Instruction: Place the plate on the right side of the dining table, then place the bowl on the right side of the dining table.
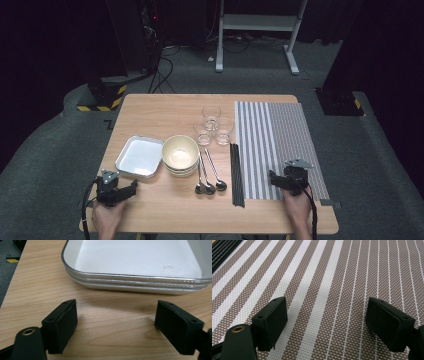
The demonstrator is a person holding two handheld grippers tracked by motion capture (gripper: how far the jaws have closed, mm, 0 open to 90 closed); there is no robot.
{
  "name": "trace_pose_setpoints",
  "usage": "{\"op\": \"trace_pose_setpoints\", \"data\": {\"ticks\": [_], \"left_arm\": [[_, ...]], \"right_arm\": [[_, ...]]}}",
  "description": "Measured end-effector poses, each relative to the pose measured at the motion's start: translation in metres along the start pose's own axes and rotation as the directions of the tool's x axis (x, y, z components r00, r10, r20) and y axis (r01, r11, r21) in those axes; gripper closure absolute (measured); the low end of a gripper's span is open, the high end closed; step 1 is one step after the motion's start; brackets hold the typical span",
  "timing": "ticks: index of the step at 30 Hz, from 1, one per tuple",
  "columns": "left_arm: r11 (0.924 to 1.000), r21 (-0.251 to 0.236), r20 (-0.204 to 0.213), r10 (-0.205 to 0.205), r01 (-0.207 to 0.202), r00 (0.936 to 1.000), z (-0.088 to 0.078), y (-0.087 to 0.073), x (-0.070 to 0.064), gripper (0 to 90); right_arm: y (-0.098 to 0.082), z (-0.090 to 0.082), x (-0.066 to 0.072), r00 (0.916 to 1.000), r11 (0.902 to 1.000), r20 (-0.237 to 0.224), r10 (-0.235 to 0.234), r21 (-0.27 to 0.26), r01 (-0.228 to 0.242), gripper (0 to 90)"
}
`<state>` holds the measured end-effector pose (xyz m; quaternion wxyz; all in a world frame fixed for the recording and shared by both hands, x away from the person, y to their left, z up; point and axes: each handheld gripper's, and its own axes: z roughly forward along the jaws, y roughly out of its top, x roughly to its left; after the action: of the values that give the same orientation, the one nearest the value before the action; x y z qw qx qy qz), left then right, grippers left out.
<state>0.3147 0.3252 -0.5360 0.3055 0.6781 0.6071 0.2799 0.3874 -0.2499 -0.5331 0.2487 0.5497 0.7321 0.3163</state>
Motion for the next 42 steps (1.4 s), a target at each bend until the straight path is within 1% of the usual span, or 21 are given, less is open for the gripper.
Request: {"op": "trace_pose_setpoints", "data": {"ticks": [1, 3, 10, 20, 28, 31, 35, 40, 42], "left_arm": [[1.0000, -0.006, -0.006, -0.007, 0.007, 1.0000, -0.0002, -0.0003, 0.0000, 19.5], [0.9999, -0.008, -0.007, -0.007, 0.007, 0.9999, -0.0003, -0.0003, 0.0005, 21.7], [1.0000, -0.005, 0.001, -0.007, 0.007, 1.0000, 0.0002, 0.0000, 0.0003, 19.9], [0.9996, -0.009, 0.023, -0.027, 0.028, 0.9994, 0.0002, 0.0003, 0.0020, 17.4], [0.9996, -0.005, 0.041, -0.028, 0.028, 0.9987, 0.0004, 0.0013, 0.0037, 15.7], [0.9996, 0.004, 0.056, -0.029, 0.029, 0.9980, -0.0007, 0.0018, 0.0055, 15.5], [0.9996, 0.008, 0.056, -0.026, 0.025, 0.9981, -0.0014, 0.0015, 0.0064, 15.1], [0.9993, 0.007, 0.060, -0.038, 0.038, 0.9975, -0.0046, 0.0021, 0.0081, 15.1], [0.9993, 0.010, 0.061, -0.035, 0.035, 0.9975, -0.0065, 0.0036, 0.0097, 15.1]], "right_arm": [[0.0000, 0.0000, 0.0000, 1.0000, 1.0000, 0.000, 0.000, 0.000, 0.000, 17.8], [0.0000, 0.0000, 0.0000, 1.0000, 1.0000, 0.000, 0.000, 0.000, 0.000, 17.8], [0.0000, 0.0000, 0.0000, 1.0000, 1.0000, 0.000, 0.000, 0.000, 0.000, 17.8], [0.0000, 0.0000, 0.0000, 1.0000, 1.0000, 0.000, 0.000, 0.000, 0.000, 17.8], [0.0000, 0.0000, 0.0000, 1.0000, 1.0000, 0.000, 0.000, 0.000, 0.000, 17.8], [0.0000, 0.0000, 0.0000, 1.0000, 1.0000, 0.000, 0.000, 0.000, 0.000, 17.8], [0.0000, 0.0000, 0.0001, 1.0000, 1.0000, 0.000, -0.001, 0.000, 0.001, 17.8], [0.0000, -0.0001, 0.0000, 1.0000, 1.0000, 0.000, -0.001, 0.000, 0.001, 17.8], [0.0000, -0.0001, 0.0002, 1.0000, 1.0000, 0.000, 0.001, 0.000, -0.001, 17.8]]}}
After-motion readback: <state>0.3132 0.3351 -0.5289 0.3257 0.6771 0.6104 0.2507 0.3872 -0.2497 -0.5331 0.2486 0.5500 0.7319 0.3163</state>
